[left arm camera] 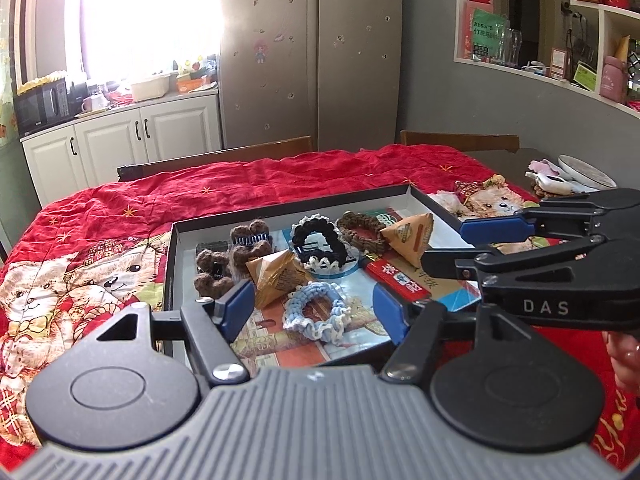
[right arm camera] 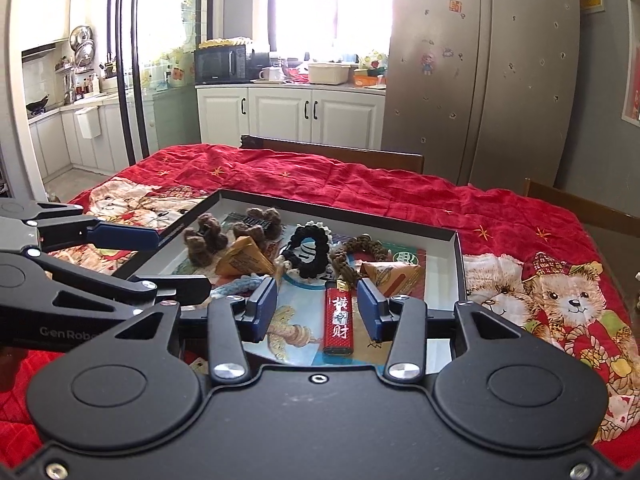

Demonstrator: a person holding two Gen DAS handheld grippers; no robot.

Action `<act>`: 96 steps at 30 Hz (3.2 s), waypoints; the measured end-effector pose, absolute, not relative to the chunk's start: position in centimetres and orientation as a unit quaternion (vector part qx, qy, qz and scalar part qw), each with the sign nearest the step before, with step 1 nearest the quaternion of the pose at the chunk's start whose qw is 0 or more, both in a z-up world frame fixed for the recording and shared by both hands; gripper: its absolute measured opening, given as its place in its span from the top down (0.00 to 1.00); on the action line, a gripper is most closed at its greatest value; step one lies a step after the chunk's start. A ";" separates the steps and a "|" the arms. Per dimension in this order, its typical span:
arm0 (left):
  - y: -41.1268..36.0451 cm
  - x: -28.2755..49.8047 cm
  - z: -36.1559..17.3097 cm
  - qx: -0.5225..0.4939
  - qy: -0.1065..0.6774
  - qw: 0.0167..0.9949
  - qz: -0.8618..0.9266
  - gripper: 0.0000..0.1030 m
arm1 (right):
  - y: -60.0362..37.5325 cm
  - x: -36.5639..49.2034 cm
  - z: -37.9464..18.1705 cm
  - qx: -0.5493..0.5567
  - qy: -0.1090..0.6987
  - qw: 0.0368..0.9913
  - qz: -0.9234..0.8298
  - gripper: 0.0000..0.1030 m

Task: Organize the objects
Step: 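Withdraw both open tools from the box toward the remaining items, then grasp the purple tube with the left tool while the right tool approaches the teal binder clip, then grasp the teal binder clip with the right tool while the left tool holds the purple tube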

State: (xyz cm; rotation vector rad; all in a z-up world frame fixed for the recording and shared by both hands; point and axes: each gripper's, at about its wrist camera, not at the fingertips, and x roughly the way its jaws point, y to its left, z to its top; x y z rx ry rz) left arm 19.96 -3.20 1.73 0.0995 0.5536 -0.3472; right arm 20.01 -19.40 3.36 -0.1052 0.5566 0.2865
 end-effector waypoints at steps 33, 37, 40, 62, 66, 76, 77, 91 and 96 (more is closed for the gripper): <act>-1.9 12.8 -0.6 0.089 0.290 0.921 -0.245 0.23 | -20.2 11.2 1.4 -0.033 0.299 0.938 0.169 0.58; -2.0 12.3 -1.7 0.093 0.302 0.911 -0.266 0.23 | -19.7 10.3 0.4 -0.031 0.304 0.937 0.169 0.58; -2.0 11.8 -2.3 0.100 0.307 0.903 -0.284 0.23 | -19.6 10.1 -0.3 -0.020 0.310 0.935 0.170 0.58; -2.4 11.6 -5.4 0.107 0.325 0.890 -0.300 0.57 | -18.5 11.5 -3.3 -0.006 0.330 0.931 0.154 0.58; -2.0 11.8 -5.4 0.099 0.325 0.893 -0.295 0.64 | -18.0 11.7 -3.7 -0.013 0.333 0.931 0.151 0.58; -1.3 11.8 -5.5 0.075 0.325 0.902 -0.275 0.75 | -17.3 12.4 -4.4 -0.021 0.338 0.930 0.144 0.58; -1.2 11.8 -5.5 0.074 0.325 0.903 -0.273 0.76 | -17.2 12.4 -4.4 -0.024 0.338 0.930 0.144 0.58; -1.1 11.5 -5.3 0.058 0.325 0.908 -0.259 0.77 | -17.5 11.9 -4.6 -0.031 0.332 0.931 0.145 0.74; -1.2 11.3 -5.2 0.055 0.326 0.908 -0.256 0.77 | -17.9 10.9 -4.3 -0.031 0.330 0.931 0.152 0.74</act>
